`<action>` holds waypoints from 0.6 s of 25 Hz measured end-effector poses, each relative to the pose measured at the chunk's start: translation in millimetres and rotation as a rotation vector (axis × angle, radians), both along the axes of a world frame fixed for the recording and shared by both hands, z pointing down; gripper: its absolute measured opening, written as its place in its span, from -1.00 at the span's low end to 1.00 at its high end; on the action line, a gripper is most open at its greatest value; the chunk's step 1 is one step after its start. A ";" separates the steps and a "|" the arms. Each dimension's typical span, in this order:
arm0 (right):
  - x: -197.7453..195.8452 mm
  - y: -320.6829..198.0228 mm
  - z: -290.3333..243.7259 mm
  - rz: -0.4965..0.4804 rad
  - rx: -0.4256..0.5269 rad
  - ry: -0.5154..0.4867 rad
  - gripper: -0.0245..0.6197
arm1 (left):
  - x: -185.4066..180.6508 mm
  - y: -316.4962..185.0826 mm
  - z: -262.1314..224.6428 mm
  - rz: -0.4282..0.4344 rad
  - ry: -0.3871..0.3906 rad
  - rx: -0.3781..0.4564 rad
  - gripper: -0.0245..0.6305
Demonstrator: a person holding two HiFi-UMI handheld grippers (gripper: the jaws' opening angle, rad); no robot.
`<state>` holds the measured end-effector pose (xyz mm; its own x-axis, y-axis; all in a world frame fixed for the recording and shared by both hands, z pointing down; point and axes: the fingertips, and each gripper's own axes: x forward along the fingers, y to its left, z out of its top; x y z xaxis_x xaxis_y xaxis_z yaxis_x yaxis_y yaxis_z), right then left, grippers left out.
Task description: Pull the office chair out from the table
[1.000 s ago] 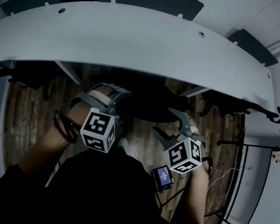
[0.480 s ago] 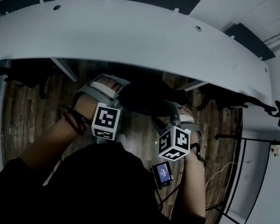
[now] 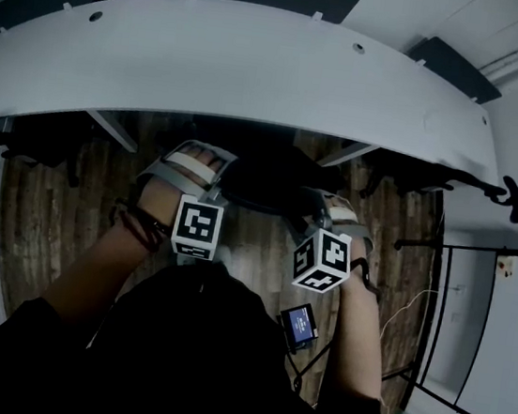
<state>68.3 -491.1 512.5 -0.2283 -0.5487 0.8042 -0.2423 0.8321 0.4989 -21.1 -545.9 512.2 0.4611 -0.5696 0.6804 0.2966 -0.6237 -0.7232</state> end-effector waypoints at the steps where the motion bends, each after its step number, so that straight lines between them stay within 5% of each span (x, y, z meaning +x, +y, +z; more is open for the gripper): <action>1: -0.2 -0.5 1.1 0.004 -0.007 0.004 -0.36 | -0.4 -0.5 0.8 0.001 -0.004 0.000 -0.37; 15: -11.2 33.4 16.1 0.047 -0.027 0.034 -0.31 | -11.7 33.6 10.7 -0.016 -0.032 0.039 -0.34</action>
<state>57.1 -457.7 528.6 -0.1756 -0.5364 0.8255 -0.2645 0.8334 0.4853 -32.8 -512.3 522.8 0.4301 -0.6031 0.6718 0.3102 -0.6001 -0.7373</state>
